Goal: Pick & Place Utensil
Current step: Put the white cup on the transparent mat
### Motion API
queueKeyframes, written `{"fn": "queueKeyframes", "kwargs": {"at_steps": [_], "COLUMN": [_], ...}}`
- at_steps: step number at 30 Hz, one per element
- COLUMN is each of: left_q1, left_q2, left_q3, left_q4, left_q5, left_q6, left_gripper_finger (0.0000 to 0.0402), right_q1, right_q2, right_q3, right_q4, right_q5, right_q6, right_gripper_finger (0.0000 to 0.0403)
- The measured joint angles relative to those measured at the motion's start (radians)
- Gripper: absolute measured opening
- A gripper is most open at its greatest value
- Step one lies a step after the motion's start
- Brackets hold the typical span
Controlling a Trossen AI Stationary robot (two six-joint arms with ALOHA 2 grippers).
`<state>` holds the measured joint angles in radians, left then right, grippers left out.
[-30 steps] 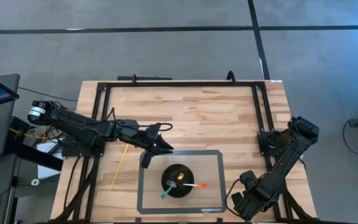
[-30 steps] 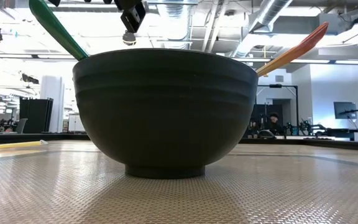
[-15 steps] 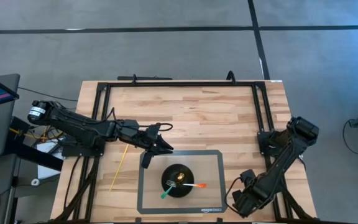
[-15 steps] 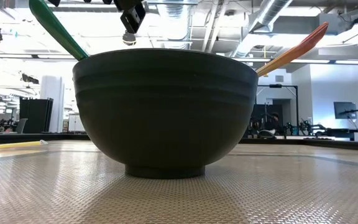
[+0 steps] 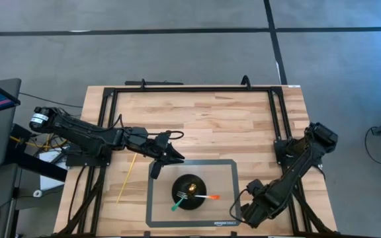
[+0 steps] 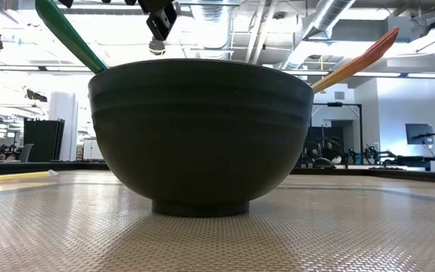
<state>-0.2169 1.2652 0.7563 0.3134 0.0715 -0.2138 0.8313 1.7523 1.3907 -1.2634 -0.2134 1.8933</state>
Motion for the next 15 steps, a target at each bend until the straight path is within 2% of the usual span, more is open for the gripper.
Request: {"fn": "queueKeyframes", "kwargs": {"at_steps": [6, 15], "left_q1": [0.0, 0.0], "left_q2": [0.0, 0.0], "left_q3": [0.0, 0.0], "left_q4": [0.0, 0.0], "left_q5": [0.0, 0.0], "left_q6": [0.0, 0.0], "left_gripper_finger": [0.0064, 0.0064], "right_q1": [-0.107, -0.342], "right_q2": [-0.001, 0.004], "right_q3": [0.078, 0.078], "right_q4": [-0.032, 0.109], "right_q5": [0.268, 0.315], "right_q6": [-0.279, -0.752], "right_gripper_finger": [0.0005, 0.0003]}}
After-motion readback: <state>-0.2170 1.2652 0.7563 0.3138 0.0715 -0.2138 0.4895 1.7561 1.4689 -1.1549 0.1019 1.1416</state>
